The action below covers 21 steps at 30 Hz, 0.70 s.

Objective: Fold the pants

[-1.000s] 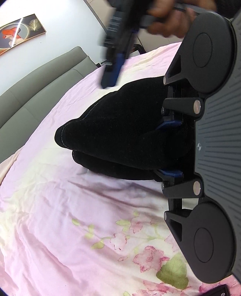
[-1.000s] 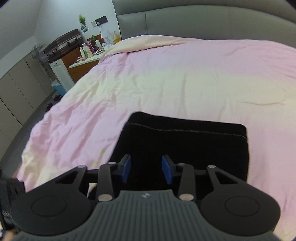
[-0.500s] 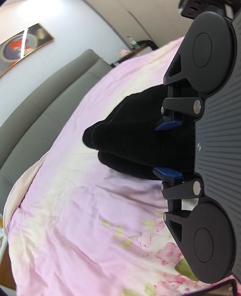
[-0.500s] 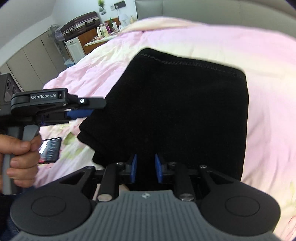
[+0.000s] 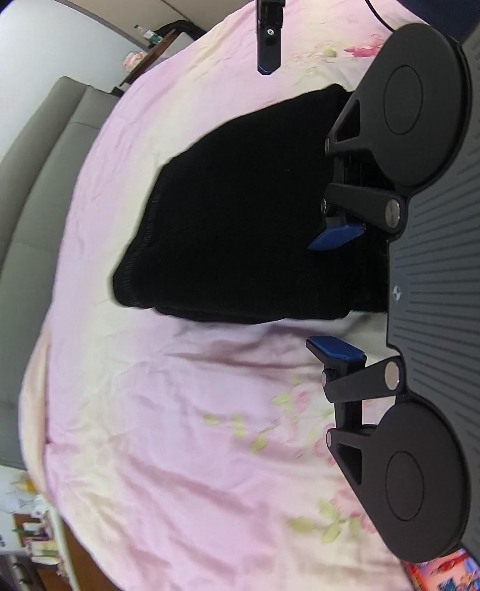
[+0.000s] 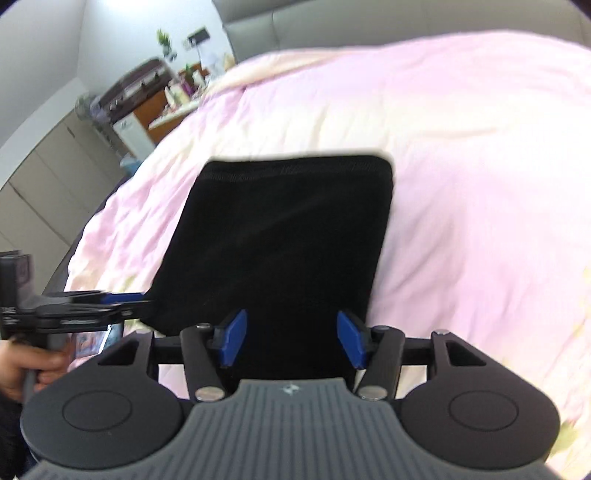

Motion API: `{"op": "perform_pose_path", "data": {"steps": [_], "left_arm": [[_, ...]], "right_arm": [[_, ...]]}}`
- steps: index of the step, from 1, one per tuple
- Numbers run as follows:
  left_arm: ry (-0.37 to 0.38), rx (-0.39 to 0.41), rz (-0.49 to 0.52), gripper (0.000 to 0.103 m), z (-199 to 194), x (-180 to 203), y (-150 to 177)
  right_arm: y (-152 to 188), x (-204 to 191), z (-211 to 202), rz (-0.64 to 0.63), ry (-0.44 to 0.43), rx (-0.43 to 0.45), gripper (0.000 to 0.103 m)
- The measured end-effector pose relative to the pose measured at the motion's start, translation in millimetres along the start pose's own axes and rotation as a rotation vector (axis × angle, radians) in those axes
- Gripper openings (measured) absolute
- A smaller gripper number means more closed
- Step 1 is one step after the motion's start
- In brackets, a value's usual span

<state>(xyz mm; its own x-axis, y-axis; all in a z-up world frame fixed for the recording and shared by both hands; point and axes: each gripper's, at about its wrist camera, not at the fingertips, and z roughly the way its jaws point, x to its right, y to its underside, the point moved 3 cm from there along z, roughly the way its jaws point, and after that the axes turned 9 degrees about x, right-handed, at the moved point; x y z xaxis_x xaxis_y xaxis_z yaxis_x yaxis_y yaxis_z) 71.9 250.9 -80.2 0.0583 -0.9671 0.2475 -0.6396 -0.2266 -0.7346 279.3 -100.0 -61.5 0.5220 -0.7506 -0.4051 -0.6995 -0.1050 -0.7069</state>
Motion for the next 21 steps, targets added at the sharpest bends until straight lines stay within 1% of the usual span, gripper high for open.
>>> {"op": "perform_pose_path", "data": {"steps": [1,2,4,6,8,10,11,13,14,16,17,18,19,20,21], "left_arm": [[-0.017,0.037,0.005,0.062,-4.7,1.9,-7.6],[-0.020,0.073,0.009,0.062,-10.6,4.3,-14.7],[0.012,0.134,0.021,0.063,-18.4,13.7,-27.4],[0.056,0.177,0.062,0.063,-14.5,32.1,-42.7],[0.088,0.196,0.140,0.066,-3.3,55.4,-55.5],[0.098,0.210,0.230,0.073,16.8,77.8,-66.4],[0.089,0.201,0.254,0.080,29.6,85.1,-71.6],[0.057,0.167,0.246,0.081,57.8,89.6,-81.1],[0.048,0.150,0.228,0.081,70.7,88.7,-83.8],[0.048,0.095,0.193,0.077,97.3,83.0,-84.2],[0.043,0.069,0.188,0.072,109.8,79.2,-82.4],[0.030,0.046,0.191,0.063,120.3,75.1,-79.7],[0.006,0.028,0.204,0.057,127.6,71.4,-76.5],[-0.016,0.019,0.217,0.048,131.1,68.6,-74.3],[-0.023,0.019,0.221,0.044,132.7,66.7,-73.3]], "right_arm": [[0.1,4.4,1.8,0.006,-0.006,0.007,0.053],[2.4,7.5,5.4,0.008,-0.007,0.011,0.049],[11.1,8.2,16.0,-0.014,0.005,0.008,0.044],[13.6,6.3,27.1,-0.051,0.025,0.008,0.044],[12.9,2.4,36.3,-0.094,0.036,0.050,0.044],[7.4,-0.3,45.0,-0.153,0.047,0.113,0.044],[1.8,-2.2,48.2,-0.178,0.052,0.142,0.044],[-3.2,-1.3,55.7,-0.204,0.065,0.190,0.044],[-6.2,-2.0,62.9,-0.203,0.068,0.198,0.045],[-8.0,1.8,75.0,-0.193,0.062,0.205,0.048],[-9.0,4.2,81.7,-0.190,0.062,0.210,0.048],[-11.1,8.0,87.1,-0.189,0.063,0.205,0.048],[-12.3,11.3,91.7,-0.186,0.061,0.200,0.048],[-14.0,15.1,95.3,-0.179,0.061,0.194,0.049],[-15.7,18.0,96.7,-0.168,0.064,0.189,0.050]]}}
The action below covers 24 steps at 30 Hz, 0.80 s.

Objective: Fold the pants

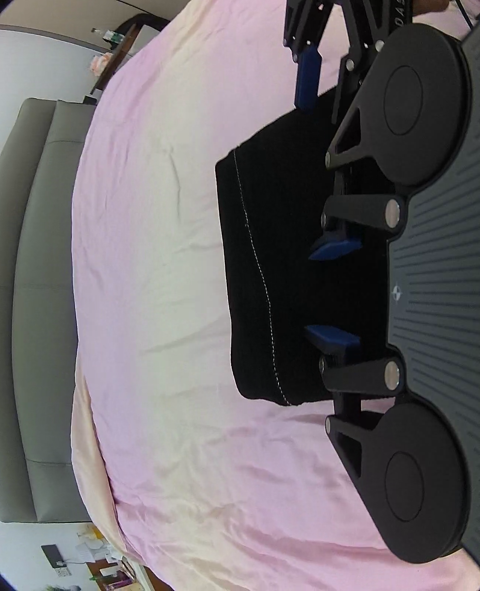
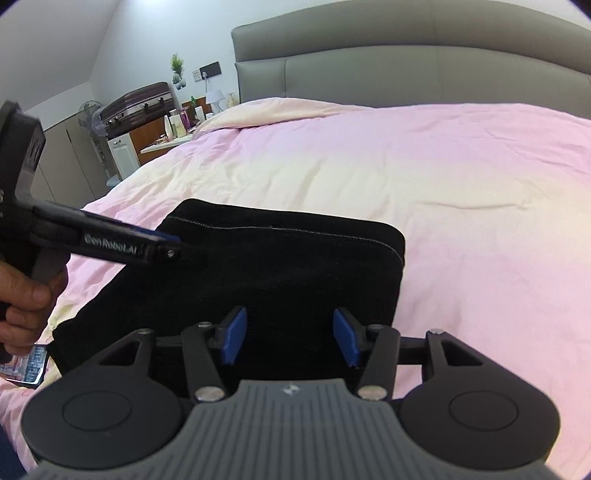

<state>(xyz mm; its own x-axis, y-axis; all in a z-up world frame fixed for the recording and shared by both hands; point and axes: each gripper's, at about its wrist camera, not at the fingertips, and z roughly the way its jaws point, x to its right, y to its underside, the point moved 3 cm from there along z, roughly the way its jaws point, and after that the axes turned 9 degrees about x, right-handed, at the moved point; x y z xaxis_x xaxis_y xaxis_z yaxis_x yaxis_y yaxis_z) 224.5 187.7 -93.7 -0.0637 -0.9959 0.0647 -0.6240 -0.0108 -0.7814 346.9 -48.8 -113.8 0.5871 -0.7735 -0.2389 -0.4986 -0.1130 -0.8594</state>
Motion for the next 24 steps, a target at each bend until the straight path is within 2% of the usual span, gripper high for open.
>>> {"op": "perform_pose_path", "data": {"steps": [3,8,10,12,13,15,18,20,22,24], "left_arm": [[0.013,0.001,-0.028,0.040,-5.3,-5.4,-0.4],[0.052,0.016,-0.086,0.040,-27.3,-15.5,-0.8],[0.065,0.024,-0.087,0.048,-35.6,-15.3,0.7],[0.076,0.038,-0.082,0.064,-44.0,-15.5,3.5],[0.075,0.043,-0.078,0.068,-47.3,-16.6,4.3],[0.049,0.053,-0.071,0.087,-54.1,-19.0,6.5],[0.025,0.070,-0.108,0.090,-61.4,-31.6,10.5],[0.076,0.052,-0.180,0.090,-59.3,-46.9,15.8],[0.142,0.003,-0.265,0.090,-51.6,-61.3,24.5],[0.208,-0.052,-0.371,0.090,-40.0,-75.9,35.3]], "right_arm": [[-2.7,7.4,6.0,0.044,-0.004,-0.022,0.059],[-3.9,12.7,2.9,0.111,-0.016,-0.048,0.061],[-3.8,12.7,0.6,0.113,-0.019,-0.053,0.061],[-3.2,12.2,-1.1,0.116,-0.020,-0.055,0.062],[-3.5,13.1,-0.2,0.121,-0.021,-0.058,0.062],[-2.9,13.4,-1.7,0.135,-0.025,-0.065,0.065],[-5.2,15.4,-4.1,0.156,-0.037,-0.080,0.071],[-8.2,19.7,-8.6,0.184,-0.056,-0.074,0.077],[-12.2,23.4,-13.8,0.202,-0.072,-0.064,0.084],[-15.7,26.4,-19.9,0.192,-0.074,-0.033,0.094]]}}
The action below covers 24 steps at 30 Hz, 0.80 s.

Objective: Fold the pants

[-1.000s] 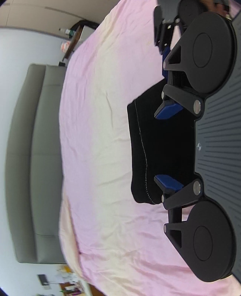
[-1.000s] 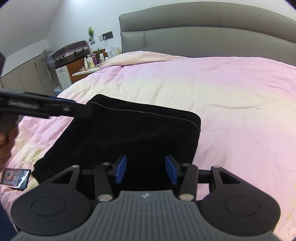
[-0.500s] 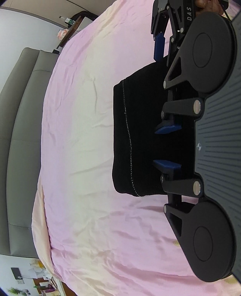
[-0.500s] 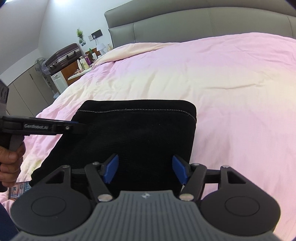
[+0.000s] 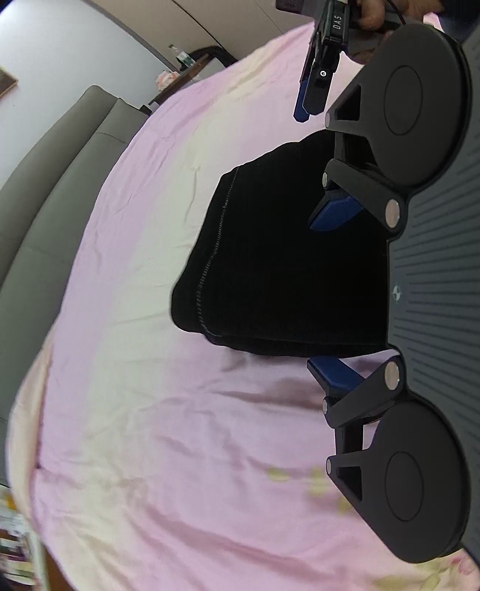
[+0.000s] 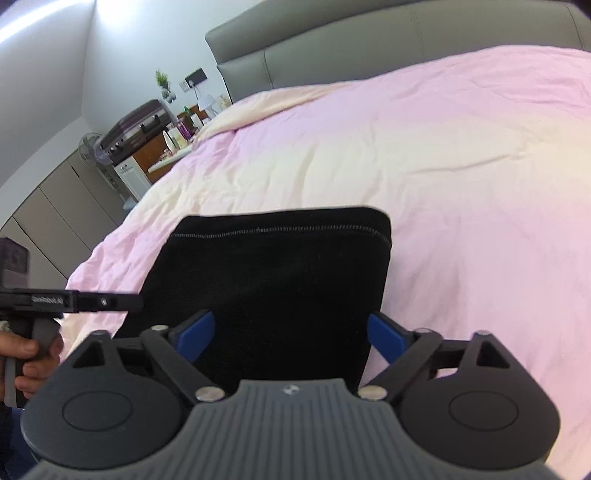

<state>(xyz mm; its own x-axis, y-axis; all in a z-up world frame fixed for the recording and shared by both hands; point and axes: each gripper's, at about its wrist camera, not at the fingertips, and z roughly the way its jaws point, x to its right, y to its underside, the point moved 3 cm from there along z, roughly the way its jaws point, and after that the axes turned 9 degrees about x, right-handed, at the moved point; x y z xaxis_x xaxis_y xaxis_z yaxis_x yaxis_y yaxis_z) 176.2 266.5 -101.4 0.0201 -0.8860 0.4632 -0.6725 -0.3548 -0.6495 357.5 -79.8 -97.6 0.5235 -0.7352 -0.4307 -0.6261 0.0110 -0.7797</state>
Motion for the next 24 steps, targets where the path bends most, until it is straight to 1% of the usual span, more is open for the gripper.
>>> {"op": "perform_pose_path", "data": {"steps": [1,2,4,7,9,10,11,12,14,15,20,24], "left_arm": [[0.035,-0.026,-0.071,0.090,4.9,-11.1,3.9],[0.067,-0.053,-0.126,0.090,10.7,-19.2,8.4],[0.114,-0.088,-0.188,0.090,20.4,-30.9,14.1],[0.179,-0.112,-0.253,0.092,31.3,-42.0,16.9],[0.214,-0.136,-0.293,0.098,39.0,-49.2,17.3],[0.225,-0.148,-0.307,0.100,42.1,-51.6,19.7],[0.235,-0.160,-0.317,0.100,46.1,-54.5,20.4],[0.243,-0.174,-0.326,0.103,50.3,-57.3,21.5],[0.260,-0.208,-0.354,0.103,60.6,-62.6,25.6],[0.276,-0.229,-0.367,0.103,66.2,-63.9,28.1],[0.318,-0.279,-0.327,0.103,82.4,-56.9,28.2],[0.362,-0.296,-0.309,0.103,89.9,-54.2,28.8]], "right_arm": [[-1.8,0.2,-2.4,-0.017,0.009,0.019,0.098],[-2.2,1.5,-3.2,-0.032,0.014,0.024,0.098],[-1.2,8.3,1.8,-0.021,0.002,-0.021,0.098],[6.2,23.8,14.0,0.068,-0.016,-0.092,0.098],[14.1,35.5,26.7,0.170,-0.045,-0.159,0.098],[18.3,40.9,33.8,0.225,-0.063,-0.193,0.098],[23.9,46.6,41.7,0.290,-0.087,-0.228,0.098],[29.2,52.2,49.6,0.355,-0.111,-0.260,0.098],[38.0,60.8,62.2,0.464,-0.163,-0.295,0.098],[41.9,64.1,66.7,0.498,-0.184,-0.304,0.098],[50.1,69.3,79.9,0.558,-0.263,-0.325,0.098],[55.1,67.0,90.3,0.581,-0.306,-0.328,0.098]]}}
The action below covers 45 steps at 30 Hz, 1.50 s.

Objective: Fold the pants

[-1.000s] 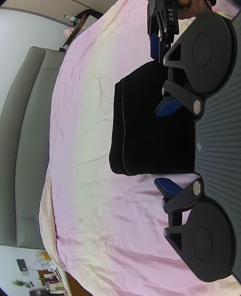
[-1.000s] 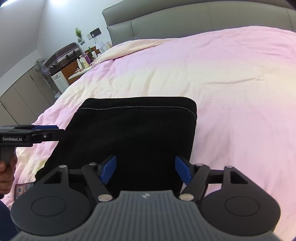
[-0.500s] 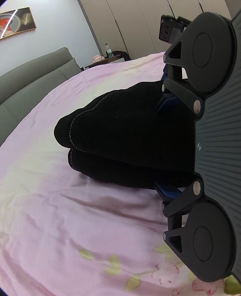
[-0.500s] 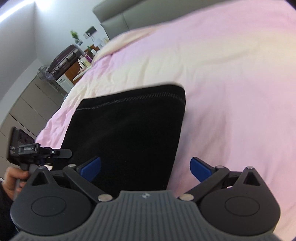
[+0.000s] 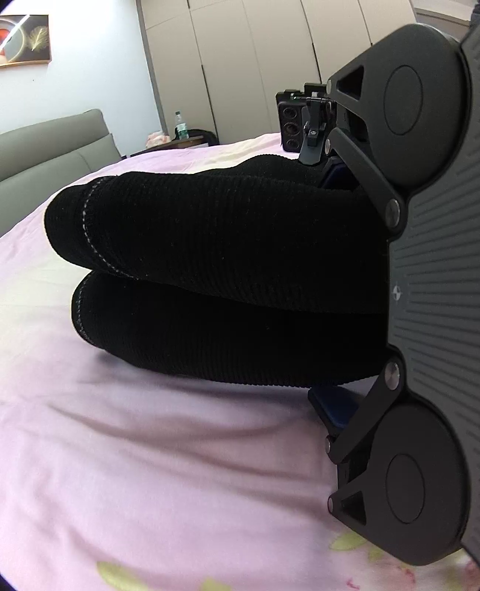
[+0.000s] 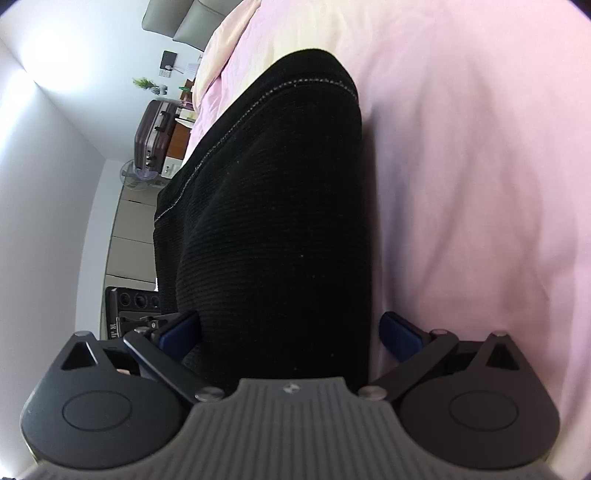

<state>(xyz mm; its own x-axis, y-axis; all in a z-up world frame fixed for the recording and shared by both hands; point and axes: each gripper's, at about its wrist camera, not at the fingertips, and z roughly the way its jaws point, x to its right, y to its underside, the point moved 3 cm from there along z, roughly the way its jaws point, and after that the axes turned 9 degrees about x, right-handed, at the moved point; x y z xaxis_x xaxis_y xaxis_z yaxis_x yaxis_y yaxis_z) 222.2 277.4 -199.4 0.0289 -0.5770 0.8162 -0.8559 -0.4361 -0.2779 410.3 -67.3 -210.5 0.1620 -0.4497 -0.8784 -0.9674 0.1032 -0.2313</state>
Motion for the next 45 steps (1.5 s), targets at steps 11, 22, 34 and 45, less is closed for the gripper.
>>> {"op": "perform_pose_path", "data": {"steps": [11,22,34,45], "left_arm": [[0.091,0.014,0.025,0.082,7.1,5.9,1.8],[0.224,0.067,-0.015,0.070,-40.5,53.4,22.1],[0.263,-0.004,0.032,0.070,-71.9,141.5,90.2],[0.319,-0.092,0.169,0.070,25.7,255.9,78.2]], "right_arm": [[10.0,-13.9,26.6,-0.064,-0.039,0.041,0.092],[36.7,-77.0,-23.2,-0.014,-0.114,0.091,0.065],[113.8,-132.1,-146.8,0.017,-0.075,0.165,0.065],[107.0,-111.6,-281.0,0.021,-0.072,0.359,0.065]]}}
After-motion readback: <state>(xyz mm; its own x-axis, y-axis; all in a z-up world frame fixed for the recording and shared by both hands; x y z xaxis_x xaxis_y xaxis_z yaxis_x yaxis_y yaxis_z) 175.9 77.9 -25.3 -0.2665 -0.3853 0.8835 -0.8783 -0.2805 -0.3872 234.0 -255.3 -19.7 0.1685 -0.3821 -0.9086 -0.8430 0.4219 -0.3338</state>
